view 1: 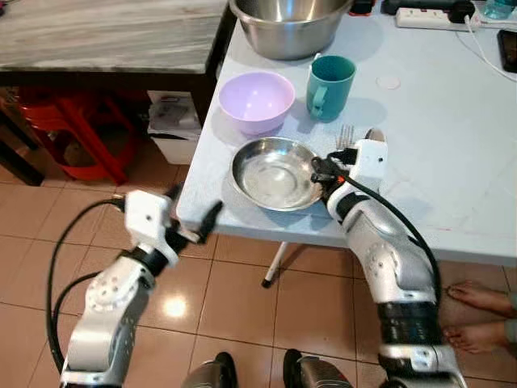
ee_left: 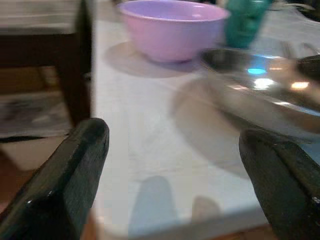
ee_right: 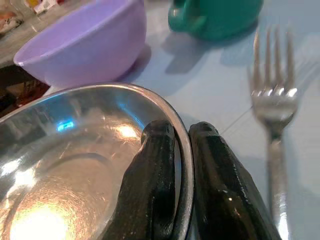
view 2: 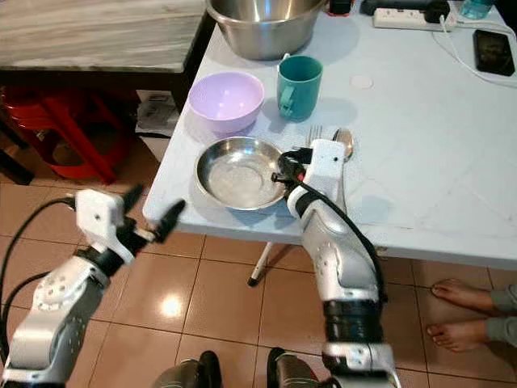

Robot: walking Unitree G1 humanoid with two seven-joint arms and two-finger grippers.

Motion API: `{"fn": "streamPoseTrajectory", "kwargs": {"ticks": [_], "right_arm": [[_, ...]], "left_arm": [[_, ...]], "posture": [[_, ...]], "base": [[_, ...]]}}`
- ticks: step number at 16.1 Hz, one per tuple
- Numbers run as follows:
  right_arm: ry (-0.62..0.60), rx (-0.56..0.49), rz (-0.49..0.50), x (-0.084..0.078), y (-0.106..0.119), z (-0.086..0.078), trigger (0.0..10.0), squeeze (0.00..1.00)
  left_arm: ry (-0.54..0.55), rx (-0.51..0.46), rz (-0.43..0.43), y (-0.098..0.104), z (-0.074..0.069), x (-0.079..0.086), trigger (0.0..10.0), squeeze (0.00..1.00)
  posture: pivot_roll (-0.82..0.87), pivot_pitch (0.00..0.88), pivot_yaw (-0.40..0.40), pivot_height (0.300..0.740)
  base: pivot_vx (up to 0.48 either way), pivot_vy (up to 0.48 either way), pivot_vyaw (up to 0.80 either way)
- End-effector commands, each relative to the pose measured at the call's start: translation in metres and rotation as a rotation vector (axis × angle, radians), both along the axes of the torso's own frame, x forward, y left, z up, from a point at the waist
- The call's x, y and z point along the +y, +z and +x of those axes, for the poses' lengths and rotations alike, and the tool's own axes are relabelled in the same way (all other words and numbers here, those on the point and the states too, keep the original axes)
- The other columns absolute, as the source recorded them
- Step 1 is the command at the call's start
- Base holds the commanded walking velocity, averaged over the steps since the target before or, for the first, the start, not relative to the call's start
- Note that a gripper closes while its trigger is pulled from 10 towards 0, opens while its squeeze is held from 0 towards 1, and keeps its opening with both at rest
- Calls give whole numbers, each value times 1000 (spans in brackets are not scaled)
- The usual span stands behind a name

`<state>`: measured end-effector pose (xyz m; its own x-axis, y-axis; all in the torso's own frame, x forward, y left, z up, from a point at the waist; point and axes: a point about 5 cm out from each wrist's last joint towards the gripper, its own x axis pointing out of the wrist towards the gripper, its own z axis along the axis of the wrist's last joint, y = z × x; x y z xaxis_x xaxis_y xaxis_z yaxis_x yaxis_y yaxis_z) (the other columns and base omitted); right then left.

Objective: Setting the table

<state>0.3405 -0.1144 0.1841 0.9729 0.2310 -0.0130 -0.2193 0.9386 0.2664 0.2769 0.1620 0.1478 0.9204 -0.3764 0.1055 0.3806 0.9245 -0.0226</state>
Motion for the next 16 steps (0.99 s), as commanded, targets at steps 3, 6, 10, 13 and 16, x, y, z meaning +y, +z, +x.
{"fn": "streamPoseTrajectory", "kwargs": {"ticks": [3,6,10,13,16], "right_arm": [[-4,-160,-52,1,23,-16,10000,0],[-42,-233,-89,-4,33,-26,10000,0],[-84,-226,-103,-10,30,-32,10000,0],[-85,-221,-102,-8,27,-36,10000,0],[-75,-231,-102,-3,28,-38,10000,0]], "left_arm": [[122,-10,-48,1,7,7,10000,0],[146,-7,-79,0,10,4,10000,0],[149,-18,-96,2,16,3,10000,0],[150,-30,-99,5,21,3,10000,0],[142,-36,-106,5,22,-1,10000,0]], "posture": [[-142,241,36,740],[-156,236,30,740],[-163,228,35,740],[-161,227,39,740],[-162,230,42,740]], "base": [[0,0,0],[0,0,0],[0,0,-337],[0,0,-785],[0,369,-727]]}}
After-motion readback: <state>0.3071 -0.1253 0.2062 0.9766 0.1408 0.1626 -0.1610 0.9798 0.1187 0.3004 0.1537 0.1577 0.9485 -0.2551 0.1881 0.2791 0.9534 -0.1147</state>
